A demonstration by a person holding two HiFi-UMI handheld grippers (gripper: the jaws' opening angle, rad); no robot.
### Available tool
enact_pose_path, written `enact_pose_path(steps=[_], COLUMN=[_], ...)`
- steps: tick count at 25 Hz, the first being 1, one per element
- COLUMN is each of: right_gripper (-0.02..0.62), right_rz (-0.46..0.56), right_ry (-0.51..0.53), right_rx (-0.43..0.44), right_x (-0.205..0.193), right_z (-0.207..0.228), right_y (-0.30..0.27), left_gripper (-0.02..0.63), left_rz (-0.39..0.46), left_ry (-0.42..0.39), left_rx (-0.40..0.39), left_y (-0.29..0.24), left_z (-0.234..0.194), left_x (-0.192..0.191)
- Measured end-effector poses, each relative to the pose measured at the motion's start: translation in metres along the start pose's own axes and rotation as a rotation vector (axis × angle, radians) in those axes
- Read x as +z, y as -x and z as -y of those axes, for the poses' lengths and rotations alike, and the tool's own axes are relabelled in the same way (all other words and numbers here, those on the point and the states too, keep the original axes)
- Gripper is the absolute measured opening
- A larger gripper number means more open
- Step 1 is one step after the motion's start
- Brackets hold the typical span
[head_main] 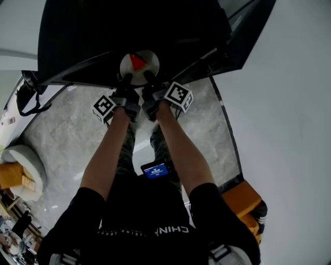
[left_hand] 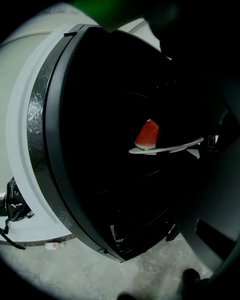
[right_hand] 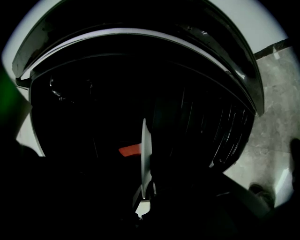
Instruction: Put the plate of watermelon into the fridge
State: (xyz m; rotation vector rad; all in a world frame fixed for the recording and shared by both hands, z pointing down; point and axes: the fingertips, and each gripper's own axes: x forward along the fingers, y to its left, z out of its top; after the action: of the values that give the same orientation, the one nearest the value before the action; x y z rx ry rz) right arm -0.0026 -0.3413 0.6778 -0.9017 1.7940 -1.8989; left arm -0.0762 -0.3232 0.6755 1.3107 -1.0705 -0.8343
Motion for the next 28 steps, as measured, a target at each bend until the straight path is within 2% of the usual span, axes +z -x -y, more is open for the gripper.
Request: enact_pose_path(steps=[9,16,18,23,28], right_gripper=[0.028,0.036,0.057,0.057,0.05], right_rz=[-0.074,-0.146,-0.163,-0.186,-0.265], right_ry=[0.08,0.125,0.132,0.187,0.325], right_rx=[-0.025,-0.08,-0.076,-0.073,-0.09], right_x=[0.005,0.004,0.003,0.003,-0.01], right_z=[0.024,0.04,0.04,0.042,0.045], right_y=[-0.029,-0.035,-0.034,-0.023,-0.015], left_gripper=[0.026,0.023,0.024,0.025,0.026], left_rz=[0.076,0.124,0.14,0.206,0.206], left_ry=[0.003,-0.007,-0.025,-0.092,-0.155], left_rx=[-0.018,0.032,0.045,0.076,0.123], left_y=[-0.023,-0.029,-0.029,-0.03,-0.034], left_z=[-0.029,-0.045,-0.047,-0.044,-0.042], left_x=[0.02,0.025,0.027,0.037,0.039])
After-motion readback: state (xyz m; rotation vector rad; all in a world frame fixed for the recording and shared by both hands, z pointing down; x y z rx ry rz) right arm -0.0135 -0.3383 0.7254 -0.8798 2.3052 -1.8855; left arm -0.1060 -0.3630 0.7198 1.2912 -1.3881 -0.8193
